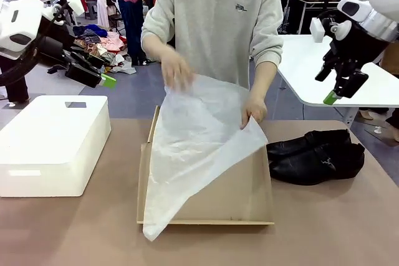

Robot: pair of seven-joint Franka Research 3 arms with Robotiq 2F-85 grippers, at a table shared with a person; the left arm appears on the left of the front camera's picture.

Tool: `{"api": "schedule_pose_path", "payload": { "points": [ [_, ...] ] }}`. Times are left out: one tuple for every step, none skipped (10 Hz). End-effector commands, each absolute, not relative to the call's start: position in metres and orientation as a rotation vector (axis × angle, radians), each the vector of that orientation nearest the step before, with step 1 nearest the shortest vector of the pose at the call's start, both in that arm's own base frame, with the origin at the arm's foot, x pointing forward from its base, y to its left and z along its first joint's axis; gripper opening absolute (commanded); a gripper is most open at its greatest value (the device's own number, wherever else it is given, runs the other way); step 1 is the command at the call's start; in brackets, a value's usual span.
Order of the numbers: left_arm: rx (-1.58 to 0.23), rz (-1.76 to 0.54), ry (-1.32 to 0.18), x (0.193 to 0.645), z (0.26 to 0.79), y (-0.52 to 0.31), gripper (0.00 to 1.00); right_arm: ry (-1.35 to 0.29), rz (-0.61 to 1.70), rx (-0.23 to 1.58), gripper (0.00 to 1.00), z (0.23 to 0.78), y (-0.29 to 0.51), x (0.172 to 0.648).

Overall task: Pack the shoes into the box.
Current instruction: Place one shoe of the Shoes into the Shoes Box.

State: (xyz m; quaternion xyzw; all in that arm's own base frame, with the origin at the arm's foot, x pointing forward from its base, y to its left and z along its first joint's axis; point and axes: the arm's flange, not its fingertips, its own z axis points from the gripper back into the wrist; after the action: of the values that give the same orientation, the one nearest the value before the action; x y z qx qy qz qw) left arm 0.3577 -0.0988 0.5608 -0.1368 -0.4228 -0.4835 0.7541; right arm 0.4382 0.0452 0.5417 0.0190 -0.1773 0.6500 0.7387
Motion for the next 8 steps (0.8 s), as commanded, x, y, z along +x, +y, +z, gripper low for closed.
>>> {"api": "schedule_pose_path", "payload": {
  "points": [
    [-0.311, -1.060, -0.925, 0.359, 0.560, -0.098, 1.00, -0.372, 1.465, -0.045, 1.00, 0.539, 0.023, 0.464],
    [-0.311, -1.060, -0.925, 0.359, 0.560, -0.098, 1.00, -0.357, 1.473, -0.064, 1.00, 0.530, 0.016, 0.473],
    [-0.311, -1.060, -0.925, 0.359, 0.560, -0.098, 1.00, -0.339, 1.471, -0.067, 1.00, 0.522, 0.011, 0.481],
    [-0.311, -1.060, -0.925, 0.359, 0.560, -0.098, 1.00, -0.335, 1.471, -0.079, 1.00, 0.512, 0.007, 0.488],
    [-0.311, -1.060, -0.925, 0.359, 0.560, -0.098, 1.00, -0.350, 1.486, -0.076, 1.00, 0.502, 0.003, 0.497],
    [-0.311, -1.060, -0.925, 0.359, 0.560, -0.098, 1.00, -0.349, 1.497, -0.065, 1.00, 0.491, 0.000, 0.505],
    [-0.311, -1.060, -0.925, 0.359, 0.560, -0.098, 1.00, -0.338, 1.495, -0.054, 1.00, 0.481, -0.004, 0.512],
    [-0.311, -1.060, -0.925, 0.359, 0.560, -0.098, 1.00, -0.327, 1.497, -0.057, 1.00, 0.472, -0.008, 0.518]
  ]
}}
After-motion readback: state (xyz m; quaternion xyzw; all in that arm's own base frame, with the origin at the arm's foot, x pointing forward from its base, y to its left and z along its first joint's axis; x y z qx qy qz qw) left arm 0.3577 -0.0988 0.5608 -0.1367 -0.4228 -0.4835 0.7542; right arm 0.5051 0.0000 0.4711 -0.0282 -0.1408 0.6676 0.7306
